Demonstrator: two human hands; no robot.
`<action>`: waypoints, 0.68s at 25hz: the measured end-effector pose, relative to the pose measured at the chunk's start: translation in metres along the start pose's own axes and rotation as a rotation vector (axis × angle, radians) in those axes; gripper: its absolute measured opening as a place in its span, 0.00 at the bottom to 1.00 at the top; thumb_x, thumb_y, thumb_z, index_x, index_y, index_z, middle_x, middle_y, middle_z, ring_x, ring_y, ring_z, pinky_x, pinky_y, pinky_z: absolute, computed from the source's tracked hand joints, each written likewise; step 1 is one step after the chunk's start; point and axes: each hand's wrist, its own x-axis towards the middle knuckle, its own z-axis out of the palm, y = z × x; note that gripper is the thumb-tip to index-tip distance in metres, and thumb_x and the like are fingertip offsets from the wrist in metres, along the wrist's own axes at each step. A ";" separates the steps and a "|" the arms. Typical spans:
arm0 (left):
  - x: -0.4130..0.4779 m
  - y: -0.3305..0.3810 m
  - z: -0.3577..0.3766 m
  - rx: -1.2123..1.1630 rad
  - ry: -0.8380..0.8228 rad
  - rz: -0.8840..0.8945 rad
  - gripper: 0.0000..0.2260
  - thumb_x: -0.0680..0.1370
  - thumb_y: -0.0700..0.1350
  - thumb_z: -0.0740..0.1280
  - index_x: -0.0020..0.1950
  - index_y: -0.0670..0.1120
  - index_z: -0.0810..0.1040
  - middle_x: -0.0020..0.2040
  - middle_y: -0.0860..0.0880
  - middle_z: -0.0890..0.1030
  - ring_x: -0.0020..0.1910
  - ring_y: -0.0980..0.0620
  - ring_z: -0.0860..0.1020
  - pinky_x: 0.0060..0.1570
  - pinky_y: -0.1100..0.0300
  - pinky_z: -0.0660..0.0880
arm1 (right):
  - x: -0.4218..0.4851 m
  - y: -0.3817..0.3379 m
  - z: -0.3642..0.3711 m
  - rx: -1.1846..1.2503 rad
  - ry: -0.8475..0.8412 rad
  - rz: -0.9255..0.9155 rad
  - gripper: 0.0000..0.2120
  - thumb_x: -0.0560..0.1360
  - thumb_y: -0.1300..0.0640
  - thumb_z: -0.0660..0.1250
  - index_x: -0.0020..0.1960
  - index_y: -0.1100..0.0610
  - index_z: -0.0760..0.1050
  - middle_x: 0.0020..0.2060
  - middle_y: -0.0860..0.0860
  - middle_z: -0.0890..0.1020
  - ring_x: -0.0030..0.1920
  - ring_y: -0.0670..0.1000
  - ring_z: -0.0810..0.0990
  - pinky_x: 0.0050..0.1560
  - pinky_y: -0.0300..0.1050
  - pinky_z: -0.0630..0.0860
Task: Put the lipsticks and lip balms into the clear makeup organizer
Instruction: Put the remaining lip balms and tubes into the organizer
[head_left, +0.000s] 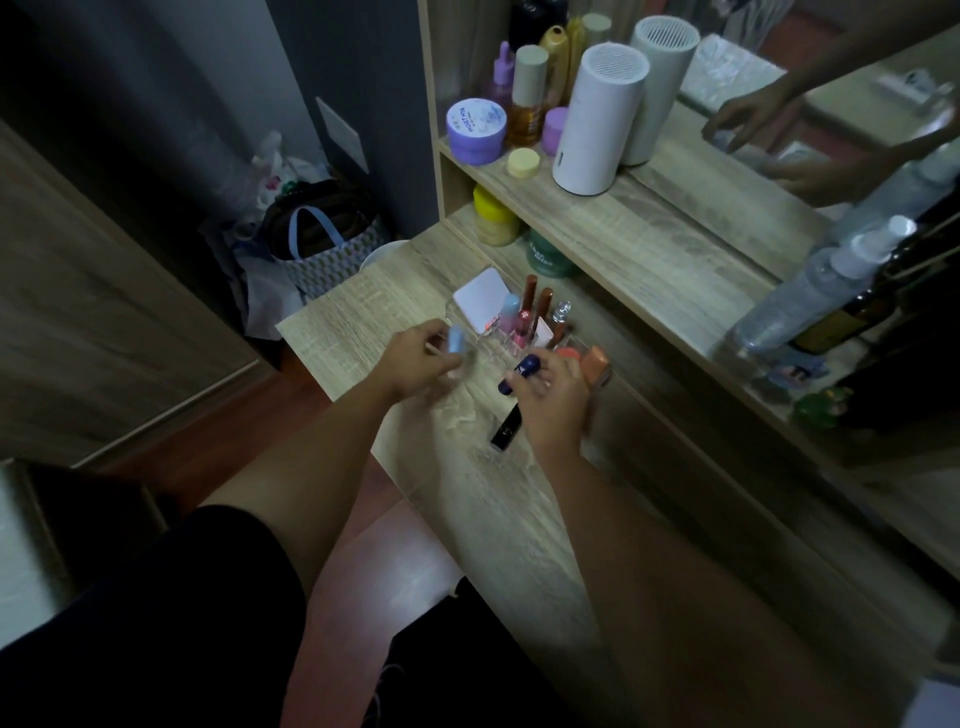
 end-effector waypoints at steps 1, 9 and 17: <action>0.004 0.006 0.000 -0.071 0.019 -0.001 0.09 0.69 0.43 0.72 0.48 0.45 0.79 0.43 0.45 0.80 0.40 0.51 0.77 0.44 0.59 0.72 | 0.003 -0.002 -0.003 0.009 0.030 -0.020 0.19 0.69 0.64 0.74 0.59 0.61 0.78 0.55 0.58 0.77 0.50 0.54 0.81 0.52 0.42 0.80; 0.023 0.028 0.013 -0.213 0.062 0.023 0.11 0.68 0.43 0.75 0.48 0.43 0.81 0.46 0.42 0.84 0.43 0.51 0.81 0.49 0.55 0.79 | 0.011 -0.009 -0.001 -0.103 0.124 -0.188 0.17 0.72 0.64 0.71 0.60 0.63 0.78 0.53 0.58 0.84 0.53 0.50 0.79 0.63 0.28 0.66; 0.027 0.026 0.018 0.106 -0.010 0.200 0.12 0.70 0.39 0.71 0.53 0.42 0.79 0.49 0.42 0.84 0.47 0.47 0.82 0.46 0.64 0.73 | 0.014 -0.003 0.015 -0.182 -0.005 -0.163 0.21 0.75 0.65 0.66 0.67 0.59 0.72 0.57 0.57 0.79 0.56 0.54 0.79 0.61 0.49 0.78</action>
